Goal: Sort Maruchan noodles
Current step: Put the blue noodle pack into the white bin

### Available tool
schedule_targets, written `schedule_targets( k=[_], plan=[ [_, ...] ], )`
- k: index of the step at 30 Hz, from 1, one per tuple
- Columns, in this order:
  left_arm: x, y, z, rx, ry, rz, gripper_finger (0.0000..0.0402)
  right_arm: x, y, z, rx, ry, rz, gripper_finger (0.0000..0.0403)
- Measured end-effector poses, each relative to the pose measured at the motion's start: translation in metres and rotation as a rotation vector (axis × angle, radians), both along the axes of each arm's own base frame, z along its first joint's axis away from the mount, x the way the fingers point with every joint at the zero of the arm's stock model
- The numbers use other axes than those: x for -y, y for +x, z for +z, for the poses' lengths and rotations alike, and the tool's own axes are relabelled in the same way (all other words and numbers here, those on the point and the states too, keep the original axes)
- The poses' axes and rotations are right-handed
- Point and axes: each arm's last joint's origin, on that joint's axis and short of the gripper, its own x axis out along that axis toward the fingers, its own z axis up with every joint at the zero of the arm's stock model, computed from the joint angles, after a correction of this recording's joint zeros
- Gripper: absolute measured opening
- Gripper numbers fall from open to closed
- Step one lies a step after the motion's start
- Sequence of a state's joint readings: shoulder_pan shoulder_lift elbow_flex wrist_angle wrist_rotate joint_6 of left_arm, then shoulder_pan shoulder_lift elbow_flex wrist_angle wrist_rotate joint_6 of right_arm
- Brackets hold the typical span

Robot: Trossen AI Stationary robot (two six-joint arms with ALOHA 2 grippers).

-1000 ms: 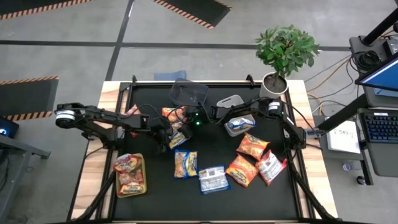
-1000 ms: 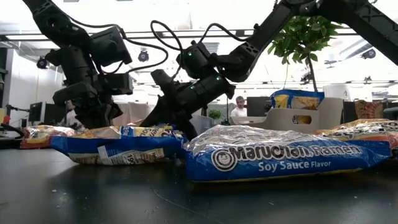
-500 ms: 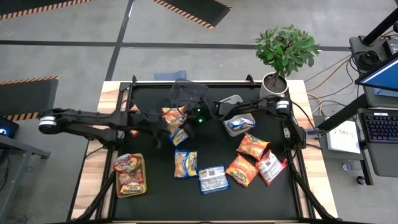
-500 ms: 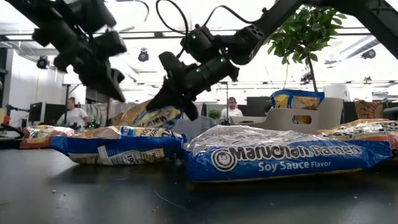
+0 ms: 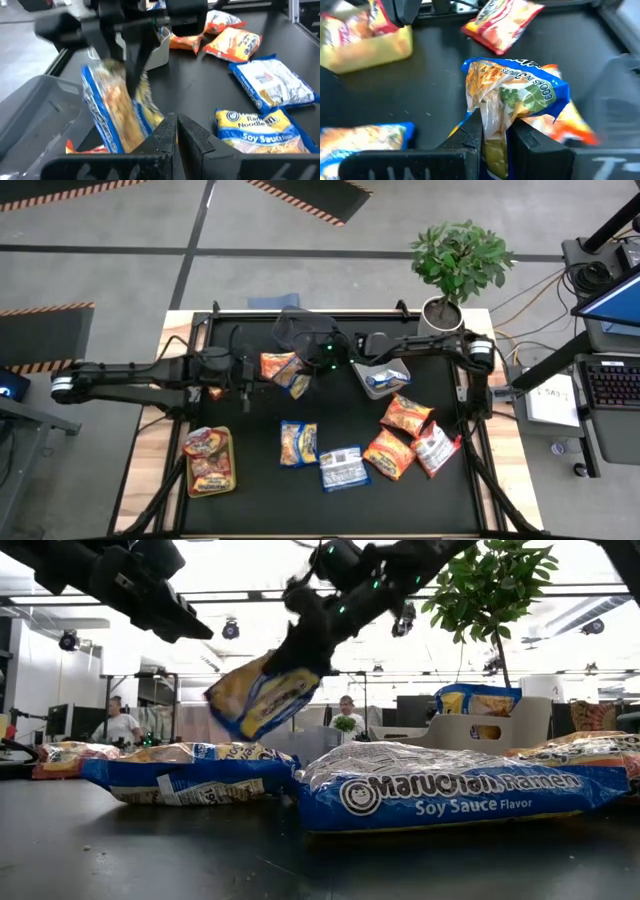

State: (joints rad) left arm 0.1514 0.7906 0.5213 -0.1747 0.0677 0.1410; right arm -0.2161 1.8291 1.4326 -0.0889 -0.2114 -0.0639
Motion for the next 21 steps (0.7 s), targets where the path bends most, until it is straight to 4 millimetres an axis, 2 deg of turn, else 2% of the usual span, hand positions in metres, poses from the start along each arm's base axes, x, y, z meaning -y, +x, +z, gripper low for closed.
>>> schedule_targets(
  k=[10,17,21],
  plan=[
    [-0.001,0.004,-0.003,-0.015,-0.005,0.001,0.0,-0.008,-0.051,0.053,-0.187,-0.385,-0.011,0.0042],
    [-0.001,0.008,-0.008,-0.044,-0.008,0.001,0.0,-0.01,-0.089,0.064,-0.469,-0.615,0.019,0.0042],
    [-0.002,0.01,-0.01,-0.057,-0.01,0.001,0.0,-0.013,-0.108,0.063,-0.637,-0.666,0.081,0.0042]
  ],
)
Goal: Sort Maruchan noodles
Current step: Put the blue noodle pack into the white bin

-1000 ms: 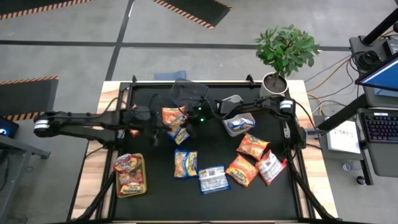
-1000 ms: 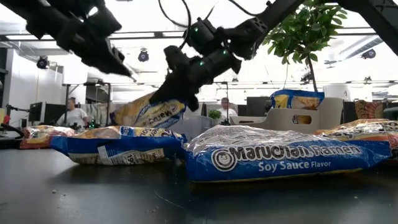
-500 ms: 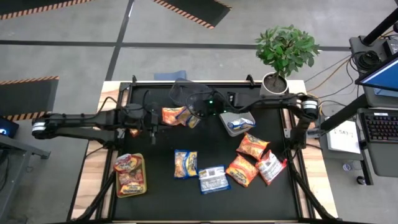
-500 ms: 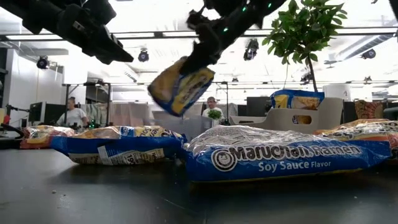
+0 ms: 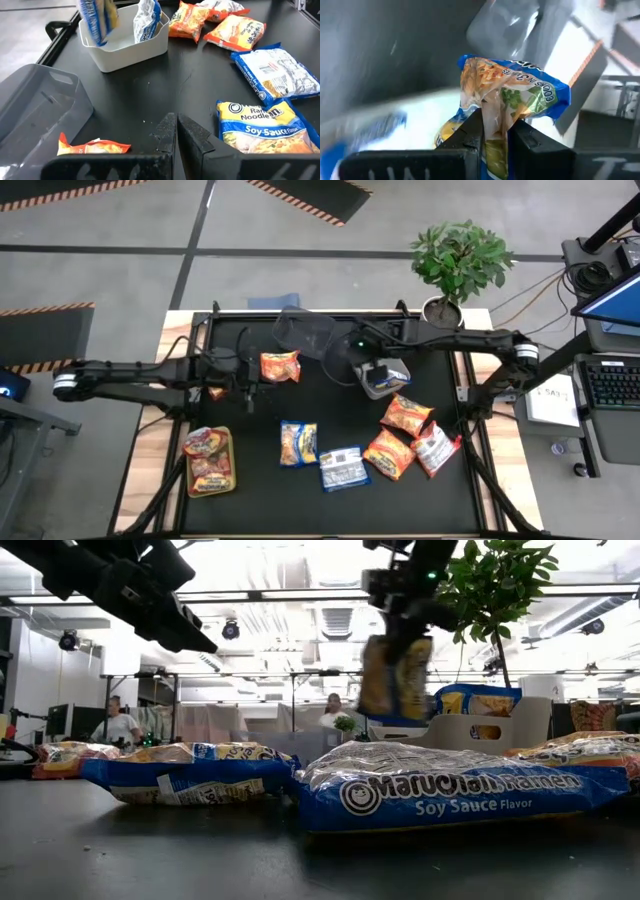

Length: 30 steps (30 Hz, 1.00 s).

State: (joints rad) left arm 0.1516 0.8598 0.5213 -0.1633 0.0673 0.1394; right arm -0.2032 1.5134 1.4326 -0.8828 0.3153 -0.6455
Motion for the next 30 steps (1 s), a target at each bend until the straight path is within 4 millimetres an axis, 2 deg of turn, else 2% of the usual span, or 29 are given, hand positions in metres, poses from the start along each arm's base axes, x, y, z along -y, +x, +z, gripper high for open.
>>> schedule_targets(
  k=[8,22,30],
  plan=[
    [0.0,0.003,-0.003,-0.013,-0.001,0.0,0.0,-0.004,-0.017,-0.01,-0.21,0.054,-0.022,0.0042],
    [-0.001,0.005,-0.004,-0.019,-0.001,0.0,0.0,-0.005,-0.022,-0.048,-0.274,0.073,-0.007,0.0019],
    [-0.001,0.005,-0.004,-0.019,-0.001,0.0,0.0,-0.006,-0.02,-0.057,-0.245,0.107,0.026,0.0022]
  ],
)
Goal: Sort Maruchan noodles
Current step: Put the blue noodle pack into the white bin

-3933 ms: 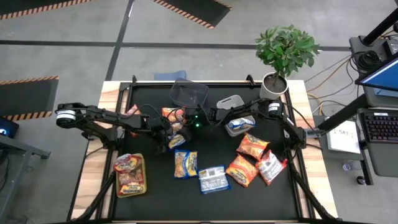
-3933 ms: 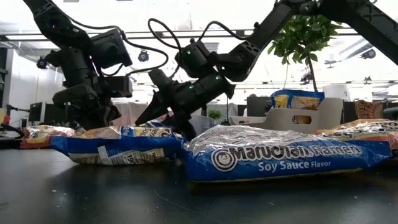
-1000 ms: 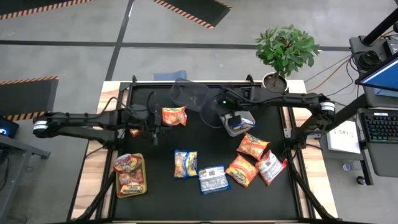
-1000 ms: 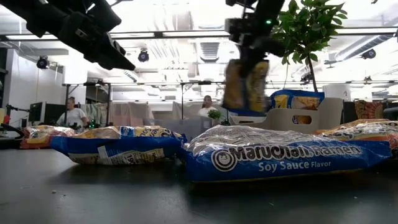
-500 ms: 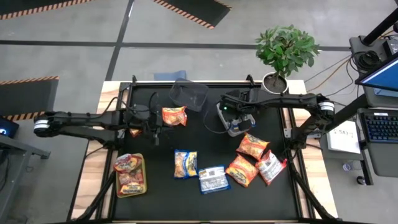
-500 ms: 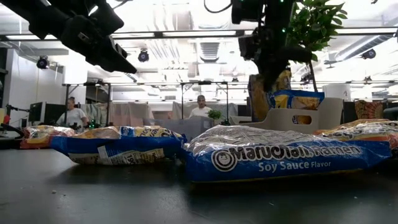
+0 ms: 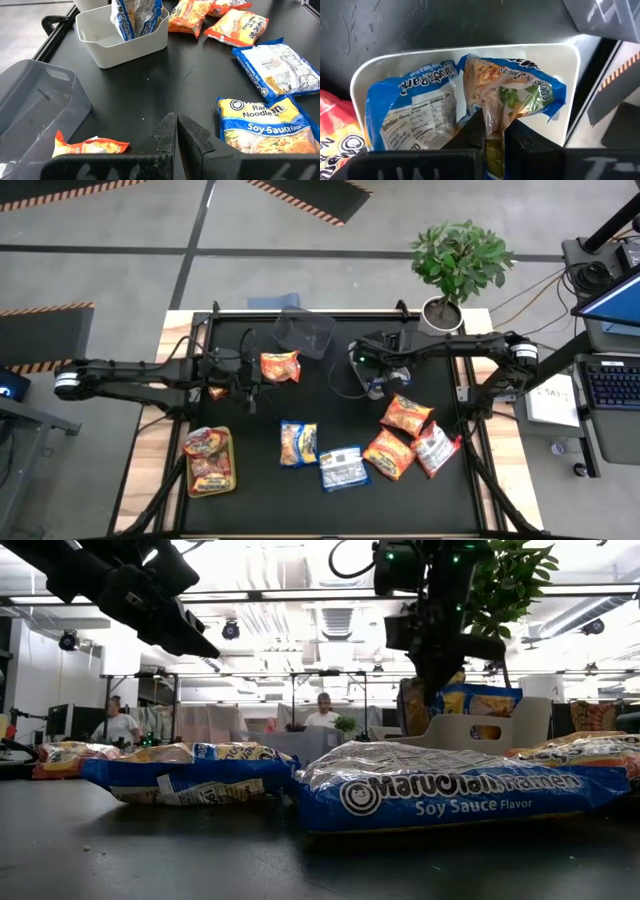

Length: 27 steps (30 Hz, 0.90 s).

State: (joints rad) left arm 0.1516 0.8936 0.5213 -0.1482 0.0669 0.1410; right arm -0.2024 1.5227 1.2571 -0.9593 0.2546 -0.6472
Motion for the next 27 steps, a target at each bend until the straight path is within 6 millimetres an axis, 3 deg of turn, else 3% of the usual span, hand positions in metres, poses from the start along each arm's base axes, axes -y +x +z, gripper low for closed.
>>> schedule_targets(
  k=[8,19,27],
  plan=[
    [0.0,0.0,0.0,0.0,0.0,-0.001,0.0,-0.001,-0.005,-0.011,-0.035,0.01,-0.009,0.0034],
    [0.0,0.0,0.0,0.0,0.0,0.0,0.0,-0.003,-0.007,-0.015,-0.035,0.024,-0.064,0.0143],
    [0.0,0.0,0.0,0.0,0.0,0.0,0.0,-0.013,-0.003,-0.006,-0.031,0.016,-0.028,0.019]
  ],
)
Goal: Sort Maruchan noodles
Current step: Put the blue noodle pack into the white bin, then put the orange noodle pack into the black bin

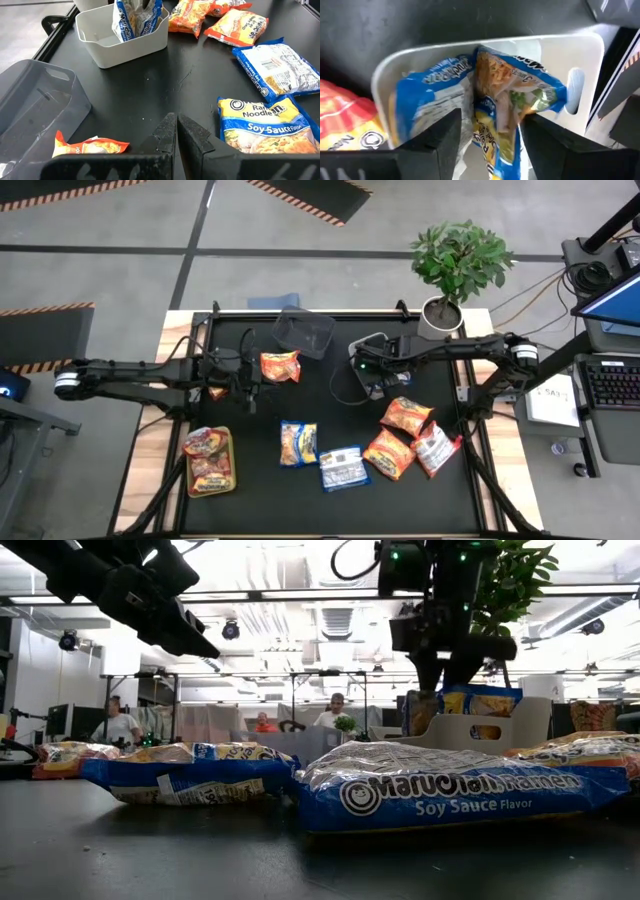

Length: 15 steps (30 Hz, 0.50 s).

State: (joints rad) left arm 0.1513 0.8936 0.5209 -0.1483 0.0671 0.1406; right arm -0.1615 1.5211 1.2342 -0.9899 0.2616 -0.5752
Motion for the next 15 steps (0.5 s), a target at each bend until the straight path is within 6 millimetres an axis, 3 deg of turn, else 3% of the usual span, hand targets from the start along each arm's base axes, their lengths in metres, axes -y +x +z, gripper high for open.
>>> schedule_targets(
  k=[8,15],
  plan=[
    [0.0,0.0,0.0,0.0,0.0,0.0,0.0,-0.02,0.003,0.015,0.011,0.035,-0.013,0.0187],
    [0.0,0.0,0.0,0.0,0.0,0.0,0.0,-0.036,0.004,0.016,0.031,0.123,-0.053,0.0175]
  ],
)
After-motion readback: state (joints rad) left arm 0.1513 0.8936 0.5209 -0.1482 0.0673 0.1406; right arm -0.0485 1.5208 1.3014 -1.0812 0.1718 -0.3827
